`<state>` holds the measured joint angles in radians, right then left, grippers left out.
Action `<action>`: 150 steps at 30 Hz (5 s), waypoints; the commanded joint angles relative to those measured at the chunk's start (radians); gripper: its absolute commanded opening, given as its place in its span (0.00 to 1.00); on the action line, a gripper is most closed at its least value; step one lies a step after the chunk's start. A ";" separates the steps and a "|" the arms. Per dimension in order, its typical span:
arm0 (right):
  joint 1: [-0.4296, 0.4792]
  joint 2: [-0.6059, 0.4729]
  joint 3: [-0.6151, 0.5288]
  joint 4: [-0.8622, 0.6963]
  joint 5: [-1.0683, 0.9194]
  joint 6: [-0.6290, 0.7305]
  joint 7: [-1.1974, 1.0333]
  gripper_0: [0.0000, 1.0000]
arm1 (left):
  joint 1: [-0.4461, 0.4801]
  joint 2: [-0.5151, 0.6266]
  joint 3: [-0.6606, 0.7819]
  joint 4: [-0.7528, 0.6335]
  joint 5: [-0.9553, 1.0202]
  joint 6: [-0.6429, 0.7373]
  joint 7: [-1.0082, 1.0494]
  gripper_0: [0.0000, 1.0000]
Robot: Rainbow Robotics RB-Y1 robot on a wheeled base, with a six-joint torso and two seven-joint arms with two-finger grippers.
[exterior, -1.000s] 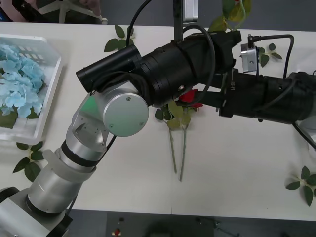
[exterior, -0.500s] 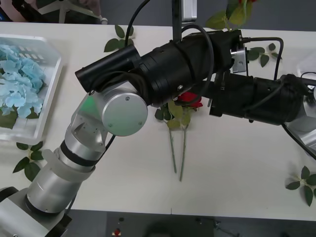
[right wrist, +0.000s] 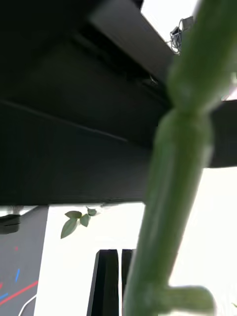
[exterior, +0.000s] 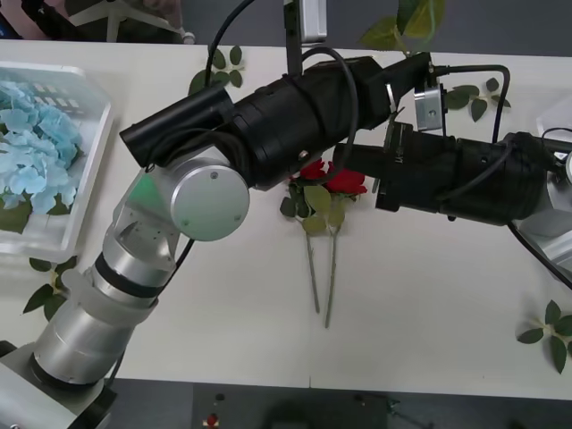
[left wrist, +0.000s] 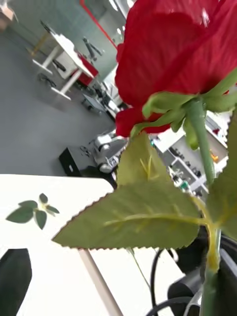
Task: Put the red flowers into the right box and the blue flowers into the left box
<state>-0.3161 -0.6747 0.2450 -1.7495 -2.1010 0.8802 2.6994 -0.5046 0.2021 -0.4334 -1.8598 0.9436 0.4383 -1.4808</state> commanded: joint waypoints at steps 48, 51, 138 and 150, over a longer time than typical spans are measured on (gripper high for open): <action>-0.149 -0.658 0.155 0.857 0.769 0.085 -0.627 0.00 | -0.322 0.171 -0.146 0.548 -0.266 0.585 0.277 1.00; -0.150 -0.655 0.191 0.852 0.763 0.033 -0.632 0.04 | -0.327 0.111 -0.159 0.584 -0.329 0.583 0.277 1.00; -0.058 -0.236 0.010 -0.329 0.875 0.008 -1.325 1.00 | -0.272 0.086 0.137 0.093 0.000 0.188 0.280 0.00; 0.069 -0.304 -0.184 -0.340 0.407 -0.084 -1.069 1.00 | -0.272 0.086 0.137 0.093 -0.003 0.189 0.280 0.00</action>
<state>-0.2589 -0.9219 0.0663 -2.0636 -1.6545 0.8076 1.5509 -0.7528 0.2732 -0.2870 -1.7447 0.9427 0.6442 -1.2352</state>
